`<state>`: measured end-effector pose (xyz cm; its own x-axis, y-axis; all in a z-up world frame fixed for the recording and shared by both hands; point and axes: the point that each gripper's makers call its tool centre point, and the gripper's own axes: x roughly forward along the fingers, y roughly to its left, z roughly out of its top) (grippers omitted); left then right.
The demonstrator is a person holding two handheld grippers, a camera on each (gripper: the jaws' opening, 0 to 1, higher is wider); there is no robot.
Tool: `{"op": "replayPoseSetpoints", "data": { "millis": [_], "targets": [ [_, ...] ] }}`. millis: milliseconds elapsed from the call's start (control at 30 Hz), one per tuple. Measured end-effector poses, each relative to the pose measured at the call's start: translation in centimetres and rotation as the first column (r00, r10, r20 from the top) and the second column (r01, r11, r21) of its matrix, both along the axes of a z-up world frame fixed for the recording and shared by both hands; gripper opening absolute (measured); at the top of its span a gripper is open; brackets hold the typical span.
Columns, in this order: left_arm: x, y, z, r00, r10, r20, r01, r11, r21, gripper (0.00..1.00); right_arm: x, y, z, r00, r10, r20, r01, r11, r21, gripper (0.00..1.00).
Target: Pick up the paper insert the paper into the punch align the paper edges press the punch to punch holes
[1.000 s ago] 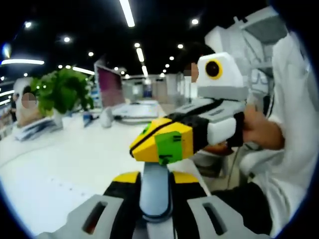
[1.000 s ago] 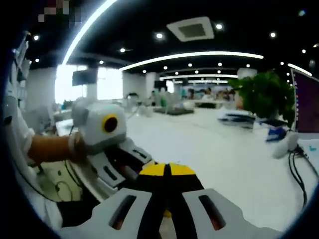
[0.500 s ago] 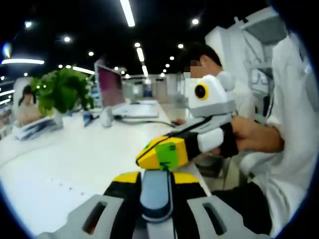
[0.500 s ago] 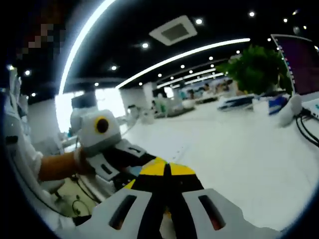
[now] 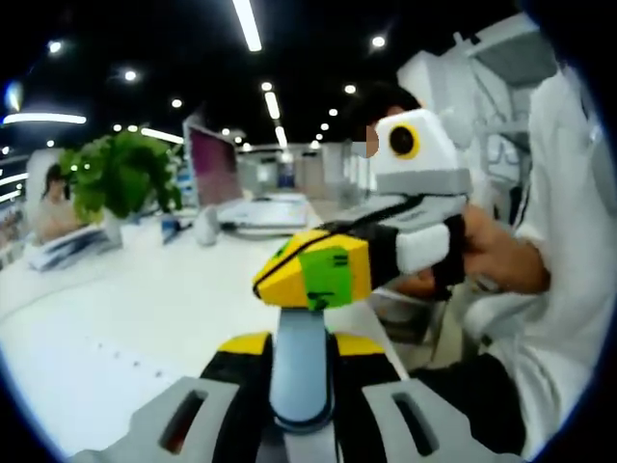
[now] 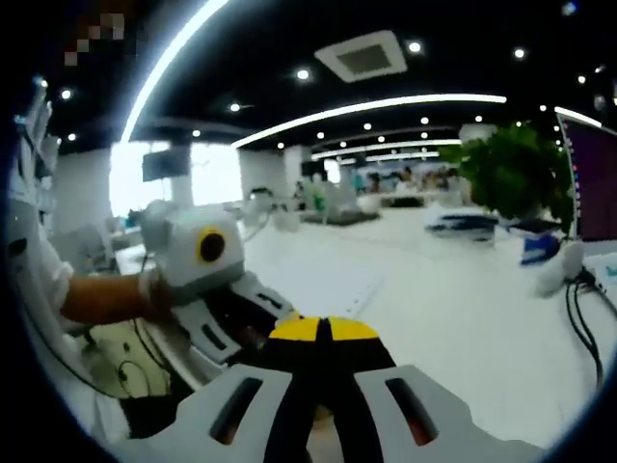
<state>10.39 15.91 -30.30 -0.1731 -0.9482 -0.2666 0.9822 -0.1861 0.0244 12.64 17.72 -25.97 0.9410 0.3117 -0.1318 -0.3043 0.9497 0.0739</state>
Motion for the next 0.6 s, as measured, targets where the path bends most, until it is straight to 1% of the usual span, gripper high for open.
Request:
{"op": "replayPoseSetpoints", "data": {
  "millis": [100, 133, 167, 200, 233, 300, 367, 467, 533, 567, 600],
  "targets": [
    [0.1, 0.0, 0.0, 1.0, -0.002, -0.001, 0.002, 1.0, 0.0, 0.25, -0.1, 0.1, 0.3, 1.0, 0.011, 0.007, -0.011, 1.0, -0.01, 0.04],
    [0.1, 0.0, 0.0, 1.0, -0.002, 0.0, 0.002, 1.0, 0.0, 0.25, 0.0, 0.4, 0.9, 0.999, 0.025, 0.028, -0.025, 1.0, 0.005, 0.04],
    [0.1, 0.0, 0.0, 1.0, -0.002, 0.002, 0.002, 1.0, 0.0, 0.25, -0.1, 0.5, 1.1, 0.999, 0.025, 0.023, -0.025, 1.0, 0.002, 0.04],
    [0.1, 0.0, 0.0, 1.0, -0.002, 0.003, 0.002, 1.0, -0.001, 0.25, -0.2, 0.5, 1.0, 0.999, 0.03, 0.019, -0.029, 0.998, -0.056, 0.04],
    [0.3, 0.0, 0.0, 1.0, -0.002, 0.0, 0.002, 1.0, 0.0, 0.25, -0.1, 0.7, 1.0, 0.999, 0.032, 0.019, -0.031, 0.997, -0.071, 0.04],
    [0.4, 0.0, 0.0, 1.0, 0.001, -0.009, -0.001, 1.0, 0.001, 0.25, -0.2, 0.7, 1.1, 0.999, 0.029, 0.016, -0.028, 0.997, -0.069, 0.04],
    [0.4, 0.0, 0.0, 1.0, 0.003, -0.013, -0.003, 1.0, 0.004, 0.25, -0.3, 0.7, 1.1, 0.999, 0.03, 0.018, -0.029, 0.996, -0.085, 0.04],
    [0.4, 0.0, 0.0, 1.0, 0.002, -0.01, -0.002, 1.0, 0.002, 0.25, -0.2, 0.7, 1.2, 0.999, 0.03, 0.016, -0.029, 0.996, -0.089, 0.04],
    [0.4, 0.0, 0.0, 1.0, -0.005, 0.008, 0.005, 1.0, -0.004, 0.26, -0.2, 0.8, 1.2, 0.999, 0.035, 0.013, -0.033, 0.996, -0.086, 0.05],
    [0.4, 0.0, -0.1, 0.999, -0.016, 0.035, 0.016, 1.0, -0.008, 0.26, -0.1, 1.0, 1.2, 0.999, 0.037, 0.01, -0.036, 0.996, -0.087, 0.05],
    [0.3, 0.0, -0.2, 0.998, -0.018, 0.052, 0.019, 1.0, -0.01, 0.27, -0.1, 1.0, 1.4, 0.999, 0.035, 0.02, -0.033, 0.995, -0.092, 0.05]
  ]
}}
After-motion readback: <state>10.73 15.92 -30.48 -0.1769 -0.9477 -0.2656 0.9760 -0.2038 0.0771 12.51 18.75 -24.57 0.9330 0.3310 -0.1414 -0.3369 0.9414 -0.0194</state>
